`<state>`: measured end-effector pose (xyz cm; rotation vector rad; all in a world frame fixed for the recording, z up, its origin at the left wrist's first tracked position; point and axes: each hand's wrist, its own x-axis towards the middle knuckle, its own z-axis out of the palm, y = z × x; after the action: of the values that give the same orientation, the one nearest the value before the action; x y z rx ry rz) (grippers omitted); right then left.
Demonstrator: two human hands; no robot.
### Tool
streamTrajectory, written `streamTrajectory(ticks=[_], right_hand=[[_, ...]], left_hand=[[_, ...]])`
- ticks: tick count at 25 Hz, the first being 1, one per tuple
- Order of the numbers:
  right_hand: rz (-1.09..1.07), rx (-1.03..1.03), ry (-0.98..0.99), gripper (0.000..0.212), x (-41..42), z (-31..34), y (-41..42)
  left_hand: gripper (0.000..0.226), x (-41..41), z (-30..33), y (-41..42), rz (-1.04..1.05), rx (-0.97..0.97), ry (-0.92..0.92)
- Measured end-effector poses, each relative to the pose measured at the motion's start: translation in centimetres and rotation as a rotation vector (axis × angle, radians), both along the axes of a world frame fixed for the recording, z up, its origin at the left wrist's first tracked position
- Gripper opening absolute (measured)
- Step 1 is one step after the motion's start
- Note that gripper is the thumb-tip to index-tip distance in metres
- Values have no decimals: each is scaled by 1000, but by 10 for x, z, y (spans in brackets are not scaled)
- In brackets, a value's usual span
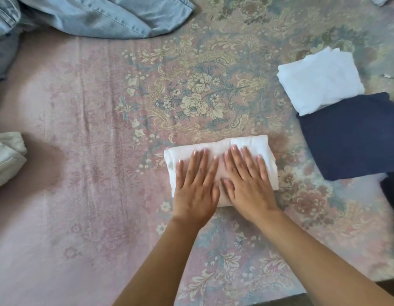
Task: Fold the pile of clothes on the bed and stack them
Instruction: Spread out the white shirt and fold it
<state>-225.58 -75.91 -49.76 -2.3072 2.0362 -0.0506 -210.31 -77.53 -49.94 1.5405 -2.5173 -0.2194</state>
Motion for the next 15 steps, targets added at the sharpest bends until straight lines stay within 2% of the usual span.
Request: streamTrajectory(ticks=[3, 7, 10, 12, 14, 15], right_hand=[[-114, 157, 65, 64, -7, -26, 1], [-68, 260, 37, 71, -15, -14, -1], [182, 343, 147, 98, -22, 1, 8], [252, 484, 207, 117, -19, 4, 8], [176, 544, 210, 125, -17, 2, -4], [160, 545, 170, 123, -14, 3, -11]], left_hand=[[58, 9, -35, -5, -28, 115, -170], [64, 12, -19, -5, -74, 161, -171], [100, 31, -14, 5, -206, 153, -197], [119, 36, -16, 2, -243, 212, -279], [114, 31, -19, -6, -225, 254, -285], [107, 30, -20, -10, -237, 270, -274]])
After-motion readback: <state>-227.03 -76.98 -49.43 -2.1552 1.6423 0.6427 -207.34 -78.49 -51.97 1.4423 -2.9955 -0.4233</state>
